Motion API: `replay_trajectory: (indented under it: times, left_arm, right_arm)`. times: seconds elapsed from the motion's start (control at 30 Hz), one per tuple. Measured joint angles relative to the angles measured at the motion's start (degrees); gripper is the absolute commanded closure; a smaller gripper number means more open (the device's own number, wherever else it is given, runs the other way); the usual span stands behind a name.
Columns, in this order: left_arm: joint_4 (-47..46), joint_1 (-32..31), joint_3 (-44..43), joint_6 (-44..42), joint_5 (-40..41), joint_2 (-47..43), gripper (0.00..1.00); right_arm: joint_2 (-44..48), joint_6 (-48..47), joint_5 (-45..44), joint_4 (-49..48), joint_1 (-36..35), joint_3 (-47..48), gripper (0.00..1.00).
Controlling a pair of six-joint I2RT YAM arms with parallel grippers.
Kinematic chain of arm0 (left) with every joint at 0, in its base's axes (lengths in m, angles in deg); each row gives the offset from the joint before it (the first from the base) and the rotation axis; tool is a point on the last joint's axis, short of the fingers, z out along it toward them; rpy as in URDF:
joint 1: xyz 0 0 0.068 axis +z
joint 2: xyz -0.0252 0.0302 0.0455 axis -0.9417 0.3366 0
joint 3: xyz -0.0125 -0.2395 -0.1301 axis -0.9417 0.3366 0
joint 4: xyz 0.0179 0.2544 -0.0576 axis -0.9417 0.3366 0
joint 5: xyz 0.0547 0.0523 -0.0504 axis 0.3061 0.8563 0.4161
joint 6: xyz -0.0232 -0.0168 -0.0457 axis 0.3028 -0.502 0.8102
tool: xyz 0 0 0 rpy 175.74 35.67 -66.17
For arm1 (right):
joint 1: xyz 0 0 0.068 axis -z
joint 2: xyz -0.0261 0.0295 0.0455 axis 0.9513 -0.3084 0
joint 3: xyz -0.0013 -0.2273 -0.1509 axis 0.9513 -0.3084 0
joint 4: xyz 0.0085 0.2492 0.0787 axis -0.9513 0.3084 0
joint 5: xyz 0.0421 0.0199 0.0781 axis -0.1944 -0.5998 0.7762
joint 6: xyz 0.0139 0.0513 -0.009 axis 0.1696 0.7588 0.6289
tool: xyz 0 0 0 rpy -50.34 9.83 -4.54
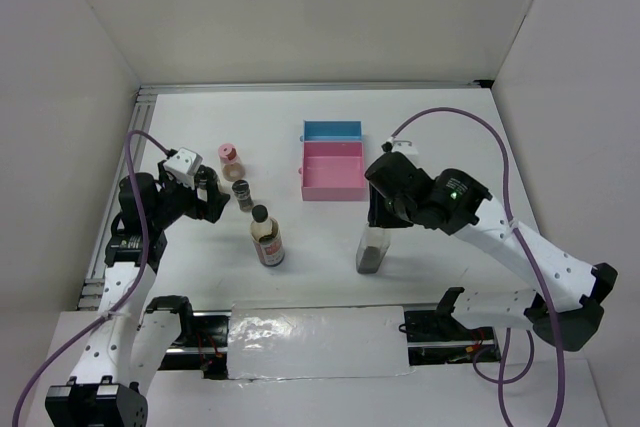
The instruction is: Organize the condiment bottles
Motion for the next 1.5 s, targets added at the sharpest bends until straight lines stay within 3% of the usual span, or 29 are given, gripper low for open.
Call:
replay_trajectory:
  times: [0.07,0.17,0.37,0.93,1.3,1.5]
  left_arm:
    - [0.0,0.0,0.0,0.0,0.0,0.0,0.01]
    - [0.0,0.0,0.0,0.0,0.1,0.0,0.01]
    - [0.0,0.0,0.0,-0.1,0.1,0.0,0.01]
    - [-1.3,0.0,0.0,-0.3,0.4,2.8,0.01]
    - [-4.0,0.0,-2.9,-1.4,0.4,7.1,0.01]
    - [-6.7,0.0,-3.5,-1.4,0.3,9.7,0.01]
  right_arm:
    - [0.0,-0.2,-0.1,-0.1,-0.2,0.0,0.88]
    - [0.0,-0.6,-0.2,-0.1,-0.3,0.1,1.0]
    - [-2.2,-3.2,0.4,0.4,-0.4,3.7,1.0]
    - [-20.0,-24.4,-11.0,-5.0,0.5,38.7,1.0]
    - [-36.9,-37.9,-4.2,-22.1,19.5,48.7,1.0]
    - [-47.0,-40.3,0.0,-27.0,23.3,56.0,1.0]
